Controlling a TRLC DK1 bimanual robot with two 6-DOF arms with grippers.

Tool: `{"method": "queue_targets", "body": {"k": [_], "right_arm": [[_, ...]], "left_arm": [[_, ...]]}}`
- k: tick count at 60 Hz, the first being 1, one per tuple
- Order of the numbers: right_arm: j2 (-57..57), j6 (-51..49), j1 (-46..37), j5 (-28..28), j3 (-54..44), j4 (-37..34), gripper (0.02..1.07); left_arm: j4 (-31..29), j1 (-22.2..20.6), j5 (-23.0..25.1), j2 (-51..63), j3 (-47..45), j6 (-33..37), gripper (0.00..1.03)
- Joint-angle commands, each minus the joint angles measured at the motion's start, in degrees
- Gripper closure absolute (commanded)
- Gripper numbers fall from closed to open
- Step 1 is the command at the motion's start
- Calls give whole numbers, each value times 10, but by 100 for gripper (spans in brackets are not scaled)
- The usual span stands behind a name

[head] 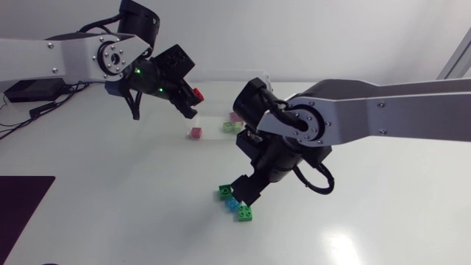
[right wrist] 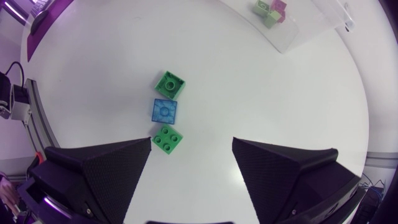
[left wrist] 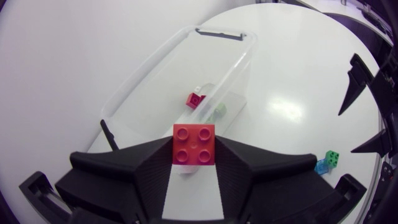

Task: Place the duplo bricks in the container

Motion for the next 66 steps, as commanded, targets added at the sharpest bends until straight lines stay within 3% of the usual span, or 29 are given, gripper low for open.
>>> {"method": "queue_targets", "body": {"k": [1, 38, 40, 45, 49, 52, 66], "right_arm": [[-11, -10, 4, 3, -22, -5, 12], [1, -18, 18, -40, -49, -11, 7], [1, -19, 18, -41, -49, -11, 7], [1, -19, 20, -45, -49, -12, 7], [0, -18, 20, -46, -48, -12, 7], [1, -17, 20, -46, -45, -12, 7], [9, -18, 34, -57, -44, -12, 7]], "left_arm": [[16, 15, 2, 24, 44, -15, 70], [22, 44, 1, 159, 209, -67, 67], [18, 45, 0, 162, 213, -68, 64], [10, 45, -1, 166, 214, -70, 28], [3, 46, -1, 161, 211, -70, 9], [3, 48, -1, 155, 209, -70, 5], [-14, 52, -1, 98, 186, -72, 5]]}}
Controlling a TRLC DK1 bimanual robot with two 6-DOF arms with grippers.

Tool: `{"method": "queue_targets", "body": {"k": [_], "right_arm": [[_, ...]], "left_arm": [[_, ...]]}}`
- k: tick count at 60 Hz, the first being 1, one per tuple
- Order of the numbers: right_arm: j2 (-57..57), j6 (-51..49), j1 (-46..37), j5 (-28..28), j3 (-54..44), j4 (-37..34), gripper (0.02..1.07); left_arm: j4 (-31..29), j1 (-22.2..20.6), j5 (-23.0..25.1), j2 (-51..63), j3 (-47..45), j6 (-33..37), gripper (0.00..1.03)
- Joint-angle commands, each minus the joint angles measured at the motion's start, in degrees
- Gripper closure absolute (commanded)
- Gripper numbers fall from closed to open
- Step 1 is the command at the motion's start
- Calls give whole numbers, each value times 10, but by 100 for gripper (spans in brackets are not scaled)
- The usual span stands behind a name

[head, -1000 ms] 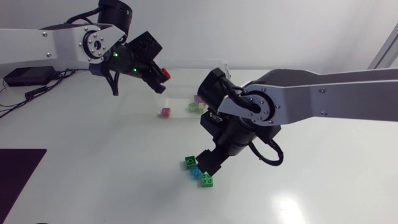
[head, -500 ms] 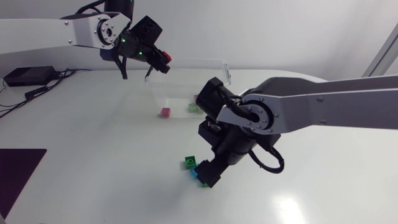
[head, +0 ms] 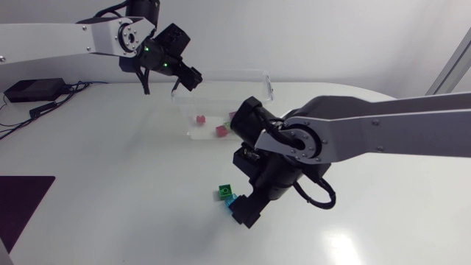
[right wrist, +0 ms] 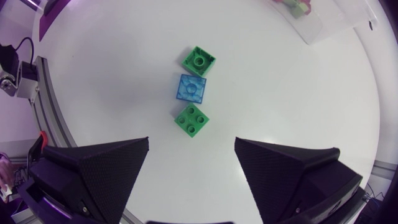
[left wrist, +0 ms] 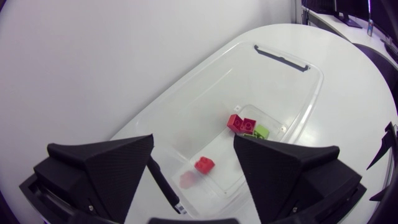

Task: Place the duplo bricks in the container

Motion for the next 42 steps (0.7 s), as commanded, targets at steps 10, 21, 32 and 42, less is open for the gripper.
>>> {"method": "queue_targets", "body": {"k": [10, 21, 32, 42], "right_arm": [[23, -35, 32, -27, -17, -12, 7], [36, -124, 20, -33, -30, 17, 7], [49, -229, -26, -56, -27, 37, 7], [80, -299, -37, -74, -10, 18, 10]], "left_arm": [[-30, 7, 0, -105, -47, -10, 5], [-33, 11, 0, -185, -133, 10, 5], [-35, 28, 0, -252, -203, 35, 5], [-39, 30, 0, -308, -253, 50, 5]]}}
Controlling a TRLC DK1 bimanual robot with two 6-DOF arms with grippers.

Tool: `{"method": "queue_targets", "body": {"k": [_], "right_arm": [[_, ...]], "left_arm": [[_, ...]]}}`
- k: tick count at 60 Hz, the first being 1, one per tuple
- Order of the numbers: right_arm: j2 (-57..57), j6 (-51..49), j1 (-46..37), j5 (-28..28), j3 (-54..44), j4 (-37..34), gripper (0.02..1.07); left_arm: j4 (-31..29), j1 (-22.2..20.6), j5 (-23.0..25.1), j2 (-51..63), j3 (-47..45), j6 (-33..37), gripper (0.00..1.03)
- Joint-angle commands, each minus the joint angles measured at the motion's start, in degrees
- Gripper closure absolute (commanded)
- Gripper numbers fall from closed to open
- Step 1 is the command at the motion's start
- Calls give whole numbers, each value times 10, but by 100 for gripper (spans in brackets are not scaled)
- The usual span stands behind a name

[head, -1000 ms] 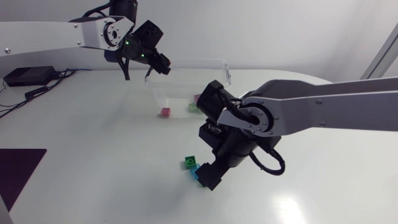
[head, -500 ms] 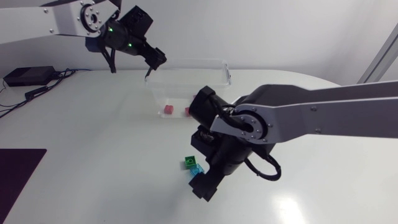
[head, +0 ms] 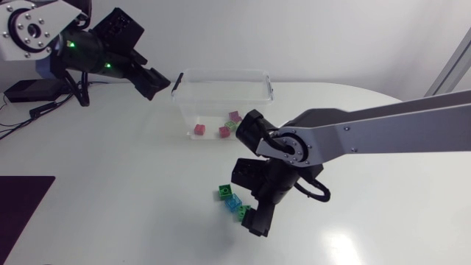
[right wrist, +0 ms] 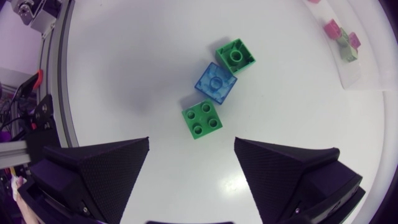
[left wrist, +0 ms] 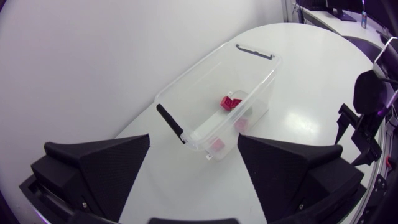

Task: Place the duplo bricks in the container

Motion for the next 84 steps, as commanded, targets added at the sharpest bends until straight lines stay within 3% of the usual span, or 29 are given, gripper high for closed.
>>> {"method": "queue_targets", "body": {"k": [1, 41, 48, 56, 62, 84], "right_arm": [[28, -52, -2, -6, 9, -14, 10], [124, -108, 7, 31, 91, -46, 18], [133, -108, 17, 33, 95, -47, 35], [142, -110, 22, 33, 96, -54, 44], [143, -109, 27, 30, 96, -45, 75], [45, -88, 19, 44, 32, -22, 78]], "left_arm": [[-4, 3, 0, -36, -30, 19, 5], [-15, 17, 2, -97, -87, 46, 5], [-24, 17, 5, -111, -99, 50, 5], [-36, 17, 8, -131, -109, 54, 5], [-49, 17, 11, -147, -117, 57, 5], [-74, -13, 27, -202, -189, 74, 5]]}}
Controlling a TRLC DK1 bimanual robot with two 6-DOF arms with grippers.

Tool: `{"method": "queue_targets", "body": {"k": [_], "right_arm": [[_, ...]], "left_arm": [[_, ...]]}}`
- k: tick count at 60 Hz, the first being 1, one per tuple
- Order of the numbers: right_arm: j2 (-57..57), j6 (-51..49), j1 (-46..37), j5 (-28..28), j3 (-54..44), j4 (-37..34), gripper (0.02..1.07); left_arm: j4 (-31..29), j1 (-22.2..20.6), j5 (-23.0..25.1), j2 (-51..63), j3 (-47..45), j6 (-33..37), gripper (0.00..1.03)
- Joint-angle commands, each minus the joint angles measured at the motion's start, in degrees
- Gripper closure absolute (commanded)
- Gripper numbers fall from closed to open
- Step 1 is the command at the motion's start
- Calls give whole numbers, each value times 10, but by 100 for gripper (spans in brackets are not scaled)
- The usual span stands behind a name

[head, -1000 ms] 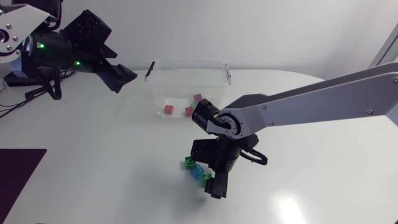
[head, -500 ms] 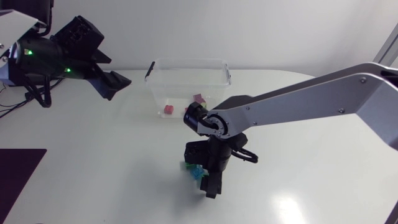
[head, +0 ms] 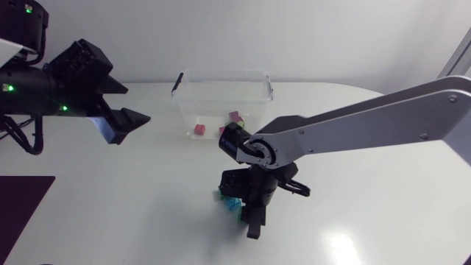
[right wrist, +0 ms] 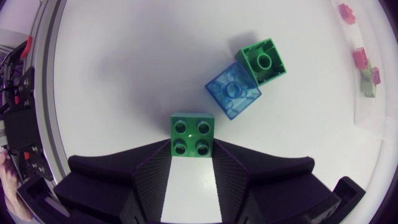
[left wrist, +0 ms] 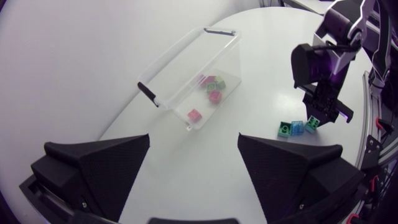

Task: Place the duplo bricks in the container

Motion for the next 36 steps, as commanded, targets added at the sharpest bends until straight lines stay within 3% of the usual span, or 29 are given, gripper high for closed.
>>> {"method": "queue_targets", "body": {"k": [1, 19, 36], "right_arm": [[-51, 6, -6, 5, -26, 2, 78], [-174, 24, -53, 5, -28, -26, 78], [-211, 63, -126, -13, 33, -23, 78]], "left_arm": [[-9, -16, 7, -12, -27, 15, 5], [10, -98, 6, 13, -79, -1, 5], [82, -173, -14, 100, -115, -35, 5]]}}
